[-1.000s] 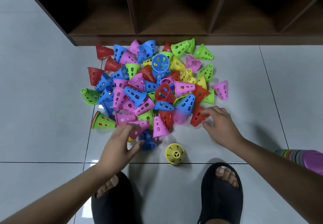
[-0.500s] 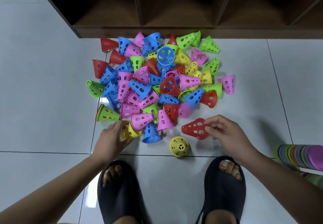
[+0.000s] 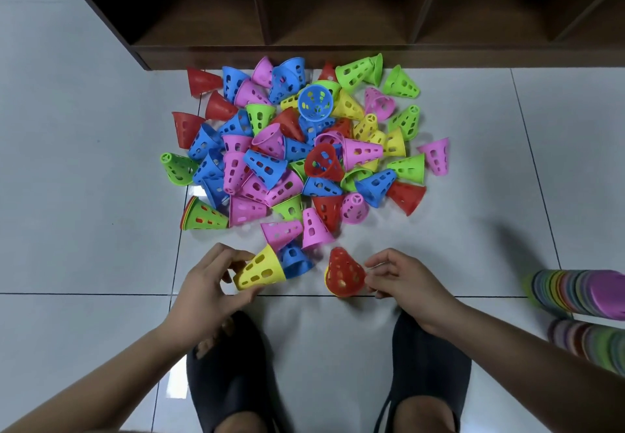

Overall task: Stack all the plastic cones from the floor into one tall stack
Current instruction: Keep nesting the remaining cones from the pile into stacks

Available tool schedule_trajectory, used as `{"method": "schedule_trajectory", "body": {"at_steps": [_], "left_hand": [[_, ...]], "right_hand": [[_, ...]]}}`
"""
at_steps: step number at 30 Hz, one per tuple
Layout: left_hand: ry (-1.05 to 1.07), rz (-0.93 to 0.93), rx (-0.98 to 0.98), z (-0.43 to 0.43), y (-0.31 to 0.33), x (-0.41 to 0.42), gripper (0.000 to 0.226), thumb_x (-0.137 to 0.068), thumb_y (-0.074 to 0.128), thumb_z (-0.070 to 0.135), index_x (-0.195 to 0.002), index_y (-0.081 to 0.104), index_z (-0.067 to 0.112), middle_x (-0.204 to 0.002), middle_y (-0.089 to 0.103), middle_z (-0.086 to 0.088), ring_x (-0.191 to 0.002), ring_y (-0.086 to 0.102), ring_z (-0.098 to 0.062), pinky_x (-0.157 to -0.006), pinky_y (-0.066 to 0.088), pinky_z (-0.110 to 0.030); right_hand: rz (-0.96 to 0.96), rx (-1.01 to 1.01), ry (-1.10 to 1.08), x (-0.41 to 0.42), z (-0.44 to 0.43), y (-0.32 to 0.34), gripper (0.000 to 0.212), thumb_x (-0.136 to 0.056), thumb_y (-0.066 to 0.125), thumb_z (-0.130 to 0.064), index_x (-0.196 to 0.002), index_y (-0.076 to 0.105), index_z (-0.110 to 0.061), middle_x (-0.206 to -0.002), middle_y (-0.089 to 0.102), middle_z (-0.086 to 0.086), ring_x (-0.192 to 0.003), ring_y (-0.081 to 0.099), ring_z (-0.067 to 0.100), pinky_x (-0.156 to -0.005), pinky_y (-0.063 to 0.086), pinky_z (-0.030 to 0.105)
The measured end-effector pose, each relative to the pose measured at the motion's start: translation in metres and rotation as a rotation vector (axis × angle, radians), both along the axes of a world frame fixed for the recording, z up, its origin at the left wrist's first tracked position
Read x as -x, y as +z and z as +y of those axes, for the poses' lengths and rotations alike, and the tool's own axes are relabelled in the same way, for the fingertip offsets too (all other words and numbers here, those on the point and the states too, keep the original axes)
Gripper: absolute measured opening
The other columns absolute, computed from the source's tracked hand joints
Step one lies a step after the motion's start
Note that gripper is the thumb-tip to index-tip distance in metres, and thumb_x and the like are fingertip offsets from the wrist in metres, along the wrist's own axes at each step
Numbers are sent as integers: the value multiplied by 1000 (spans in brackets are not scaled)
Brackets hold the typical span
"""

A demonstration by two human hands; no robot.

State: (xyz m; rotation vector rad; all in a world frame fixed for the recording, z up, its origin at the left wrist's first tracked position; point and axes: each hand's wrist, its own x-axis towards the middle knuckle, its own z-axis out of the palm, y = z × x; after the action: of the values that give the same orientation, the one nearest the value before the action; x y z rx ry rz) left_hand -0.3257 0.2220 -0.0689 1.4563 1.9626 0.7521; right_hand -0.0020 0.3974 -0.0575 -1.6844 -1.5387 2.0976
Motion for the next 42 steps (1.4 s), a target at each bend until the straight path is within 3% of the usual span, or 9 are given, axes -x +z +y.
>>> {"method": "schedule_trajectory", "body": {"at_steps": [8, 13, 21, 23, 26, 28, 34, 38, 42], "left_hand": [[-156, -22, -78, 19, 22, -31, 48, -84, 92, 35, -126, 72, 25, -108, 61, 12, -95, 64, -13, -77, 51, -22], [-222, -33, -103, 40, 24, -48, 41, -87, 90, 37, -122, 74, 22, -106, 61, 9, -90, 61, -8, -79, 47, -15], [-275, -5, -133, 64, 27, -66, 41, -87, 90, 38, -120, 72, 20, -107, 58, 11, -91, 61, -9, -76, 53, -23], [-311, 22, -126, 67, 24, -69, 42, -88, 89, 38, -120, 70, 20, -108, 56, 13, -90, 57, -6, -76, 49, -17], [-347, 37, -113, 69, 16, -75, 43, -88, 87, 40, -121, 68, 20, -110, 52, 16, -89, 51, 0, -78, 41, -8], [-358, 35, -107, 68, 11, -76, 47, -89, 86, 44, -124, 65, 22, -111, 47, 20, -90, 50, 2, -79, 39, -4], [-316, 98, -57, 59, 1, -51, 55, -89, 79, 60, -130, 65, 27, -118, 54, 19, -100, 57, -3, -81, 53, -22], [-284, 226, -37, 47, -12, -31, 51, -84, 87, 46, -126, 68, 24, -120, 61, 8, -104, 58, -16, -85, 51, -30], [-233, 356, 32, 35, -27, -6, 57, -75, 93, 38, -126, 68, 29, -129, 61, 9, -118, 58, -24, -90, 45, -37]], "right_hand": [[-73, 207, -9, 5, -7, -6, 24, -99, 67, -9, -122, 61, -13, -101, 78, 20, -91, 80, 33, -92, 64, 49], [-58, 198, 61, 12, -12, -6, 40, -98, 60, -6, -130, 57, -30, -108, 76, 19, -89, 80, 34, -92, 63, 51], [-236, -345, 443, 8, -15, -10, 63, -92, 64, -21, -144, 45, -51, -86, 70, -13, -76, 72, 9, -67, 54, 25], [-228, -238, 401, 7, -15, -13, 56, -96, 63, -24, -143, 42, -48, -90, 74, -6, -74, 75, 11, -64, 58, 29], [-135, 44, 192, 8, -19, -17, 49, -99, 60, -17, -142, 45, -36, -104, 77, 8, -82, 80, 25, -84, 65, 52], [-68, 138, 71, 9, -19, -17, 50, -99, 58, -4, -144, 49, -25, -114, 74, 15, -92, 79, 31, -91, 64, 49], [14, 110, -56, 14, -7, -17, 48, -97, 51, 9, -137, 56, -17, -115, 73, 16, -99, 79, 22, -101, 60, 44], [-37, 18, 15, 8, 9, -24, 44, -98, 63, -6, -135, 58, -29, -114, 77, 4, -104, 77, 23, -106, 57, 48], [-154, -196, 161, 7, 32, -23, 37, -96, 66, -12, -124, 62, -36, -106, 78, -11, -93, 76, 12, -95, 59, 40]]}}
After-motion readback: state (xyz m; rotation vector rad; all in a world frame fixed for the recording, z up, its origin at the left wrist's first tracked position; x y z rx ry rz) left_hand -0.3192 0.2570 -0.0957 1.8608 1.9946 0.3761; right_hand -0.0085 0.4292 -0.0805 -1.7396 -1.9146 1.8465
